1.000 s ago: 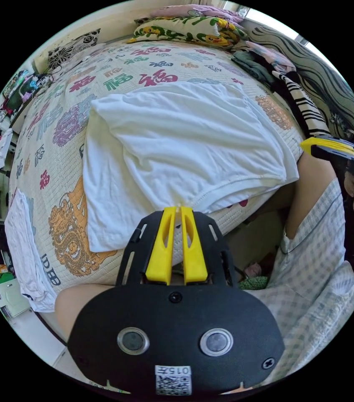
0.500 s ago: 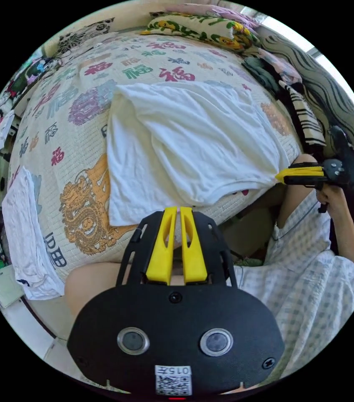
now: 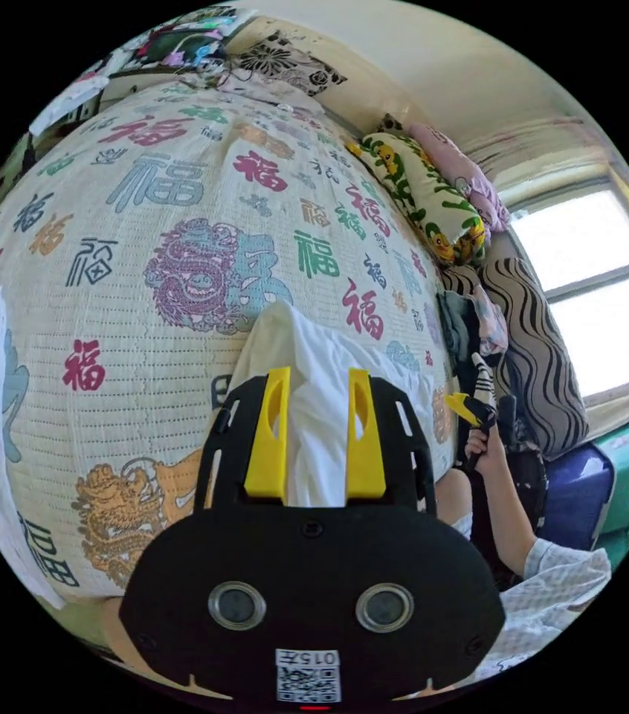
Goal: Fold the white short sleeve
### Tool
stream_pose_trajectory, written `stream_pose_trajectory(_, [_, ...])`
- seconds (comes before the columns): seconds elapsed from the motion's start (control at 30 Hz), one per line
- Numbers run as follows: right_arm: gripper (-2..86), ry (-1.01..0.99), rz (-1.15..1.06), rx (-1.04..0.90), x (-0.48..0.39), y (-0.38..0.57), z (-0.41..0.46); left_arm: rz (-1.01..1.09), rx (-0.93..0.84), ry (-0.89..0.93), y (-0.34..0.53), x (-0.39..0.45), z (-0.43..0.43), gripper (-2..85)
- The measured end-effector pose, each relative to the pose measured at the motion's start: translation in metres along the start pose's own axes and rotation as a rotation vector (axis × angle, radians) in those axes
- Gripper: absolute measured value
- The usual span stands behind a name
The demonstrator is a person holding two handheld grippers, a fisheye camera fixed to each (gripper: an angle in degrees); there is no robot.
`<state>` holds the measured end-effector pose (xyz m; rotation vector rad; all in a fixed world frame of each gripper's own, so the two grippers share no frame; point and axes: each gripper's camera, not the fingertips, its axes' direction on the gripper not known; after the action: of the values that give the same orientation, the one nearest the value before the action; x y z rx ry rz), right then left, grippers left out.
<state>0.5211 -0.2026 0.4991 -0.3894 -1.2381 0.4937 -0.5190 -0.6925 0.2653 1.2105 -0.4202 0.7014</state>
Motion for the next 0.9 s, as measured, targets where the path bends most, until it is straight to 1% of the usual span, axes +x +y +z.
stream_pose_trajectory(0.1, [8.6, 0.006, 0.053, -0.066, 0.017, -0.022, 0.014, -0.061, -0.019, -0.010, -0.021, -0.021, 0.014, 11.4])
stream_pose_trajectory(0.17, [6.4, -0.013, 0.076, -0.085, 0.027, -0.032, 0.020, -0.092, -0.023, 0.011, -0.030, -0.032, 0.019, 10.2])
stream_pose_trajectory(0.2, [3.6, -0.040, 0.099, -0.092, 0.033, -0.038, 0.022, -0.110, -0.022, 0.038, -0.034, -0.040, 0.021, 7.9])
stream_pose_trajectory(0.27, [2.2, -0.086, 0.106, -0.068, 0.039, -0.044, 0.019, -0.121, -0.007, 0.098, -0.040, -0.050, 0.018, 3.2])
stream_pose_trajectory(0.33, [1.3, -0.022, 0.113, -0.025, 0.045, -0.048, 0.009, -0.102, 0.007, 0.148, -0.048, -0.061, 0.009, 0.3])
stream_pose_trajectory(0.37, [1.2, 0.008, 0.111, -0.016, 0.046, -0.049, 0.007, -0.094, 0.007, 0.132, -0.050, -0.062, 0.006, 0.2])
stream_pose_trajectory(0.4, [1.1, 0.061, 0.105, -0.002, 0.048, -0.051, 0.002, -0.073, 0.019, 0.059, -0.053, -0.064, -0.001, -0.1])
stream_pose_trajectory(0.43, [1.0, 0.098, 0.109, 0.017, 0.052, -0.052, -0.002, -0.055, 0.041, 0.001, -0.055, -0.067, -0.009, -0.1])
stream_pose_trajectory(0.47, [1.1, 0.095, 0.112, 0.027, 0.054, -0.053, -0.004, -0.055, 0.051, -0.004, -0.056, -0.070, -0.012, -0.1])
stream_pose_trajectory(0.57, [1.7, 0.040, 0.126, 0.019, 0.061, -0.058, 0.004, -0.073, 0.043, 0.032, -0.058, -0.082, -0.014, 1.0])
stream_pose_trajectory(0.63, [3.2, 0.076, 0.105, 0.011, 0.055, -0.059, 0.010, -0.053, 0.011, 0.025, -0.055, -0.083, -0.015, 4.7])
stream_pose_trajectory(0.77, [6.1, 0.100, 0.002, 0.001, 0.032, -0.044, 0.010, 0.018, 0.038, 0.038, -0.024, -0.078, -0.041, 7.0])
stream_pose_trajectory(0.83, [7.4, 0.089, -0.084, -0.096, 0.015, -0.022, 0.021, 0.071, -0.007, 0.046, 0.016, -0.073, -0.056, 8.1])
stream_pose_trajectory(0.9, [7.8, 0.107, -0.121, -0.171, 0.005, -0.003, 0.037, 0.092, -0.069, 0.049, 0.049, -0.072, -0.058, 8.7])
